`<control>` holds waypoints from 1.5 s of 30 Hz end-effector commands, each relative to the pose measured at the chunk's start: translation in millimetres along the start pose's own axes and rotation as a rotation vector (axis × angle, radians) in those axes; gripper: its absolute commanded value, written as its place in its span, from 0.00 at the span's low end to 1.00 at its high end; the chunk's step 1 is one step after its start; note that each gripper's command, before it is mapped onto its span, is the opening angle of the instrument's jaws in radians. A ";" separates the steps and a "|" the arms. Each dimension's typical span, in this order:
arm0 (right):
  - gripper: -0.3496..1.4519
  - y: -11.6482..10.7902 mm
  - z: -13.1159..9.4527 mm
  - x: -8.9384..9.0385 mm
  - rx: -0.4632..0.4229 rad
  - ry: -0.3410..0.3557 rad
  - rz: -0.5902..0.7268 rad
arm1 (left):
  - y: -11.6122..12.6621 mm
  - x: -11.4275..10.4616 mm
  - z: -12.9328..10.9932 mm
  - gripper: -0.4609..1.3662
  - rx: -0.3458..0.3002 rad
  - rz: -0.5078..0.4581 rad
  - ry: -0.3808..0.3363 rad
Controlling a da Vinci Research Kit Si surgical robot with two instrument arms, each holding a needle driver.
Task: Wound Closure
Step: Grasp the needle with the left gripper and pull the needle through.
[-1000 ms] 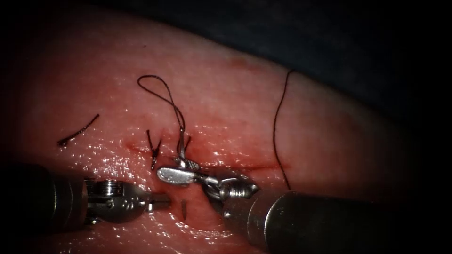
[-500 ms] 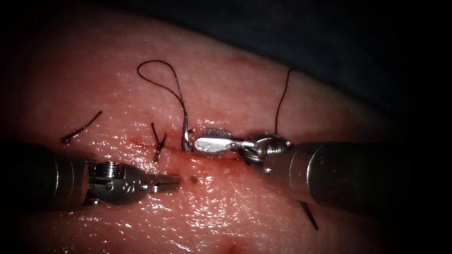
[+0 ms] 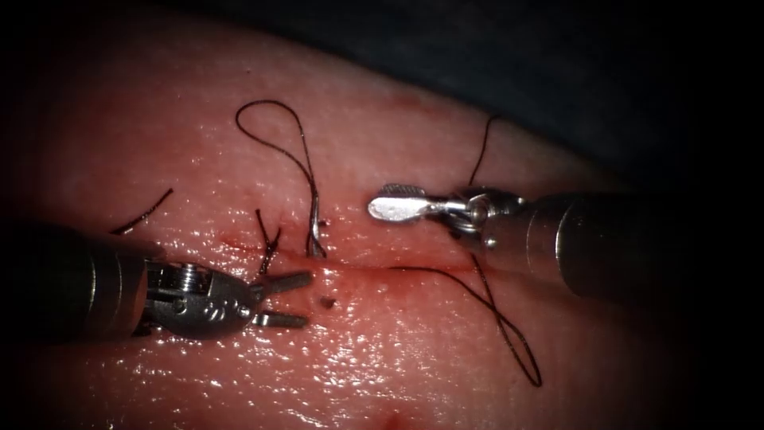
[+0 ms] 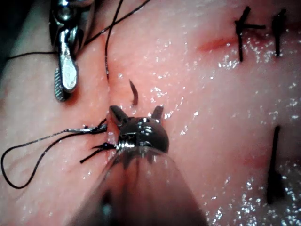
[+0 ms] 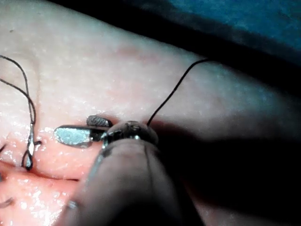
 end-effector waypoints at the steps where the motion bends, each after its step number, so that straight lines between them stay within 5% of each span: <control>1: 0.89 0.1 0.0 0.0 0.010 0.000 -0.004 | 0.0 0.0 0.1 0.64 0.006 0.006 0.006; 12: 0.89 0.5 0.2 -0.4 0.015 0.006 -0.014 | 0.4 0.7 1.4 0.67 -0.029 0.007 0.045; 17: 0.89 0.5 0.5 -0.6 0.021 0.019 -0.022 | 0.4 0.4 2.3 0.60 -0.051 0.007 0.090; 18: 0.89 0.4 0.6 -0.6 0.023 0.022 -0.022 | 0.3 0.3 2.5 0.52 -0.056 -0.006 0.092; 20: 0.89 0.3 0.8 -0.7 0.022 0.027 -0.038 | 0.0 0.0 2.8 0.13 -0.060 -0.059 0.110; 21: 0.89 0.3 0.9 -0.6 0.025 0.031 -0.044 | -0.1 -0.1 2.9 0.06 -0.068 -0.075 0.116; 37: 0.87 -0.2 0.8 -1.8 0.051 0.043 -0.101 | -1.1 0.4 1.4 0.06 -0.249 -0.599 0.265; 41: 0.89 -0.6 0.7 -2.5 0.087 0.074 -0.216 | -1.5 0.7 0.5 0.06 -0.308 -0.746 0.313; 45: 0.90 -1.6 0.5 -3.0 0.115 0.031 -0.428 | -2.0 0.9 -0.5 0.06 -0.373 -0.897 0.333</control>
